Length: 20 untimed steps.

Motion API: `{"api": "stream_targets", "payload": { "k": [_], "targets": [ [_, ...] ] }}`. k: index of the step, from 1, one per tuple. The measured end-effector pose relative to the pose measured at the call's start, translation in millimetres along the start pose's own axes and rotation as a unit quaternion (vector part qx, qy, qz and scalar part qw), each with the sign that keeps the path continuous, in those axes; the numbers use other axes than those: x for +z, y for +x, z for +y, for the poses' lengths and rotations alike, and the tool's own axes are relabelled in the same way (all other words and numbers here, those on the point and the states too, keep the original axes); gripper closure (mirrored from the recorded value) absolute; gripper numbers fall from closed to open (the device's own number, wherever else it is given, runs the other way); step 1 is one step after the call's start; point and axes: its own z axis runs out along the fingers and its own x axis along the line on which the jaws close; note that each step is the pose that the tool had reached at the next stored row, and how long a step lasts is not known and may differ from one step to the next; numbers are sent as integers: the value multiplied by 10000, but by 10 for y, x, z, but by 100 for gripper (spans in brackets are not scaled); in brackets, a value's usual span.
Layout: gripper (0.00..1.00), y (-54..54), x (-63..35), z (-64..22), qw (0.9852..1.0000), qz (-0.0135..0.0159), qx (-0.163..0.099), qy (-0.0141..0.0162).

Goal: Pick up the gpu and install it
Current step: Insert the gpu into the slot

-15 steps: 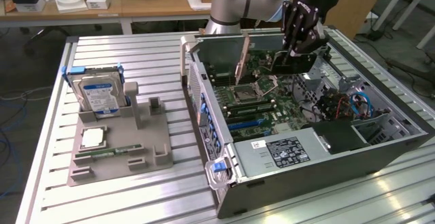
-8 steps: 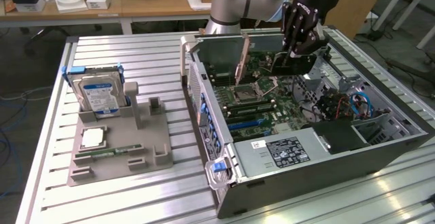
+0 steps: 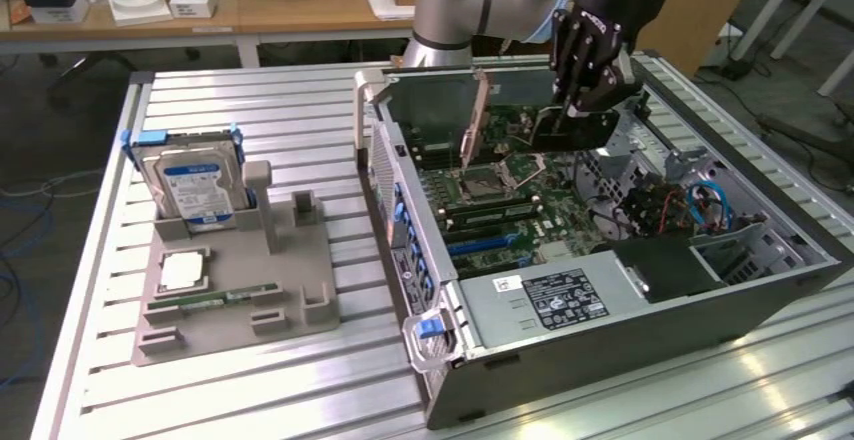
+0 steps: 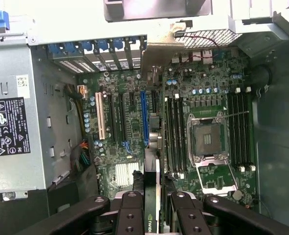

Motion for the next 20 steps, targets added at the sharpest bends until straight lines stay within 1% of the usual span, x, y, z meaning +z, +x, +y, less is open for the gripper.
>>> {"api": "stream_targets", "payload": {
  "k": [5,18,20],
  "targets": [
    [74,1,57,-1,10000,0,1,-3],
    [74,3,278,-3,10000,1,0,-3],
    [74,3,291,-2,10000,2,-42,-4]
  ]
}}
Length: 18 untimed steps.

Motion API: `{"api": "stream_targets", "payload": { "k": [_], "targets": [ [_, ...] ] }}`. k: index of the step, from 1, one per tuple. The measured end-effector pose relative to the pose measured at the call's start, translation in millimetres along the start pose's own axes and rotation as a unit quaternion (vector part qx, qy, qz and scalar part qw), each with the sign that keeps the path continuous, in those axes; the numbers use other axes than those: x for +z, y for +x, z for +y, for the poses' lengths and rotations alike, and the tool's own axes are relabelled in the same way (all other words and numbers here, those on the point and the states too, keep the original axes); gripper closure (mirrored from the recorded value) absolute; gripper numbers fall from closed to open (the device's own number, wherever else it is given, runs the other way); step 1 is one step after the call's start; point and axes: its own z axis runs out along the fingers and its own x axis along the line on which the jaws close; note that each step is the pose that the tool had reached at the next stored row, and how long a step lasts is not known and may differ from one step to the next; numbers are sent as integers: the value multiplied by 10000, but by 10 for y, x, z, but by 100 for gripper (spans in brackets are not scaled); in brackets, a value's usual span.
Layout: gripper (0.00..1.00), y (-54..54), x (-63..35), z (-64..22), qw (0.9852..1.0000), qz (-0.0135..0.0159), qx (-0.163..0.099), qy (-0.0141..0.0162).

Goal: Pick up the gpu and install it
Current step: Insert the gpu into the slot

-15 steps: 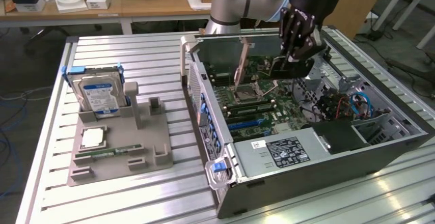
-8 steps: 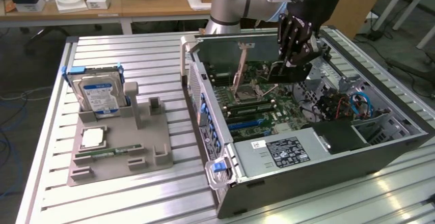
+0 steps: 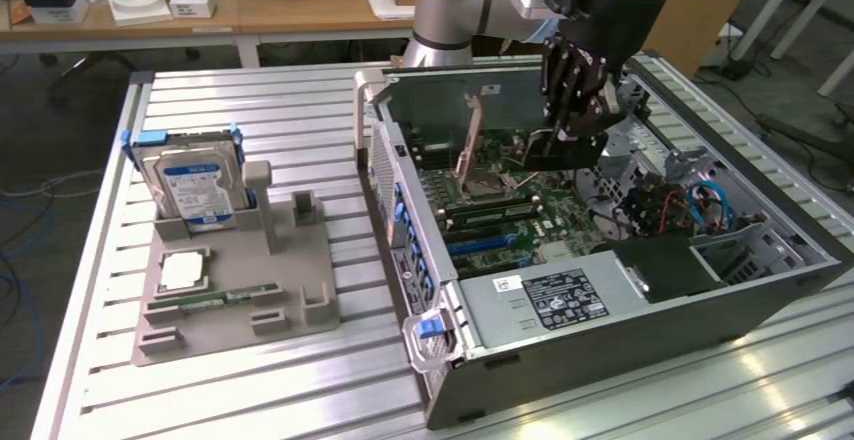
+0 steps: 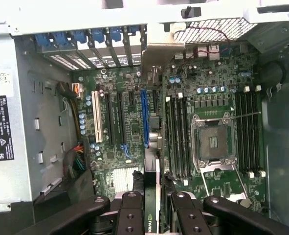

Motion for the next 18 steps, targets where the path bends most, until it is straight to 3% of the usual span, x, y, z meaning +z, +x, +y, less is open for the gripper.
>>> {"api": "stream_targets", "payload": {
  "k": [5,18],
  "targets": [
    [74,1,28,1,9993,3,-361,-3],
    [74,3,254,-4,9993,2,-377,-4]
  ]
}}
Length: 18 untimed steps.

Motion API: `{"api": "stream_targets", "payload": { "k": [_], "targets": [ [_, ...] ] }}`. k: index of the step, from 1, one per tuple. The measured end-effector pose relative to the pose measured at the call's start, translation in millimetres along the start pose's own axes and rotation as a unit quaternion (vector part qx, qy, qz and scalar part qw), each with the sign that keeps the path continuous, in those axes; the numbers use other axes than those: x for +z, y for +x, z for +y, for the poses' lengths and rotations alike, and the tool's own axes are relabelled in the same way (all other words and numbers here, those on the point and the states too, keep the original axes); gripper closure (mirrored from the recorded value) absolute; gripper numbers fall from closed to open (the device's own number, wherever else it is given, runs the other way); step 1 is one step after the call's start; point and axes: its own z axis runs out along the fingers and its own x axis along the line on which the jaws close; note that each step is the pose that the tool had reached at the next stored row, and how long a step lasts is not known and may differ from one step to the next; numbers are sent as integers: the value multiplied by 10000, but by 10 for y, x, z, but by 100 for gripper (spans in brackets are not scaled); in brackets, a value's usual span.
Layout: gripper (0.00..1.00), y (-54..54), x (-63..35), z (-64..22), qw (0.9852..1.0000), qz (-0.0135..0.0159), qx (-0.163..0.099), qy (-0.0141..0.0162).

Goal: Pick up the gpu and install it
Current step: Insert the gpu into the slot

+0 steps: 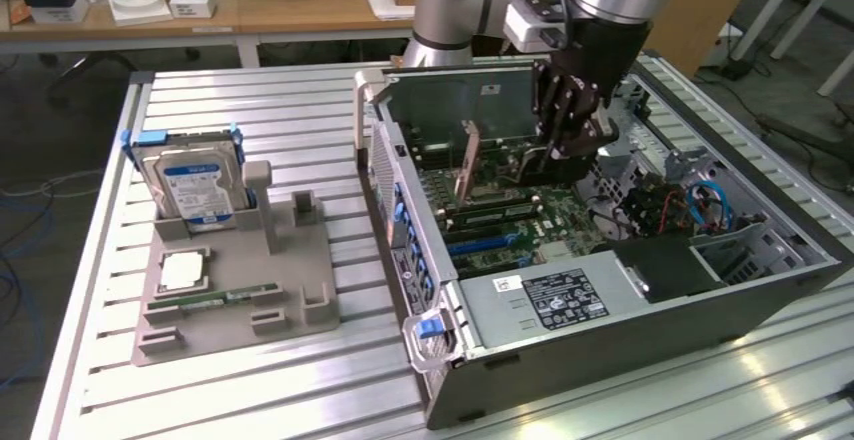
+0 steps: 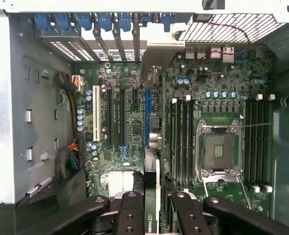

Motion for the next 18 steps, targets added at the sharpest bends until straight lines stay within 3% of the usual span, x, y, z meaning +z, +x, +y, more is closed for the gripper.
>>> {"api": "stream_targets", "payload": {
  "k": [18],
  "targets": [
    [74,3,316,-7,10000,0,0,0]
  ]
}}
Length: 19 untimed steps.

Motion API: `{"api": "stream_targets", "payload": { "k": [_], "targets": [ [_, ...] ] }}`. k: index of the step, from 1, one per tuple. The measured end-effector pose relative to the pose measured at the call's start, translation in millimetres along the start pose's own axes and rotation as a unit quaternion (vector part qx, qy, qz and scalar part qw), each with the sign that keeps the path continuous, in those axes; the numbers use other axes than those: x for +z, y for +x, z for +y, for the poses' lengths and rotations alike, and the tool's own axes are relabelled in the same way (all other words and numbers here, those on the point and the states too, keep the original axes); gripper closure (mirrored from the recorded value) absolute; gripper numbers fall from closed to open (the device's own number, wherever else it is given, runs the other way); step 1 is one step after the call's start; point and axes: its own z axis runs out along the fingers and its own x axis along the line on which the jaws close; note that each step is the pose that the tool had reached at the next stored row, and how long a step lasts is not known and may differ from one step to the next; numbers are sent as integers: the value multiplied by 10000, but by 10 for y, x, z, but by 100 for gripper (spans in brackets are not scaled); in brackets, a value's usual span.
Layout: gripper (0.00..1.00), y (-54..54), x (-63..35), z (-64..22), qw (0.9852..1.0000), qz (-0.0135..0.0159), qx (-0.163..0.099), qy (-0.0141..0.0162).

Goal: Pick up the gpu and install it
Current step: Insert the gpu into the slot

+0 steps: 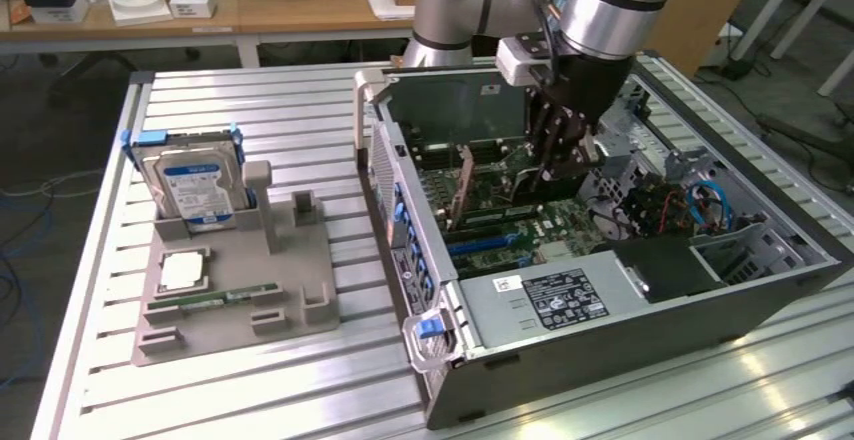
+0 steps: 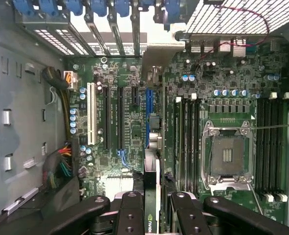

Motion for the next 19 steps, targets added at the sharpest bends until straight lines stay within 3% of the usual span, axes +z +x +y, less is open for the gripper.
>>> {"api": "stream_targets", "payload": {
  "k": [6,13,19],
  "targets": [
    [74,1,105,2,10000,0,1,0],
    [74,6,156,126,10000,0,1,0],
    [74,7,255,125,10000,0,0,0]
  ]
}}
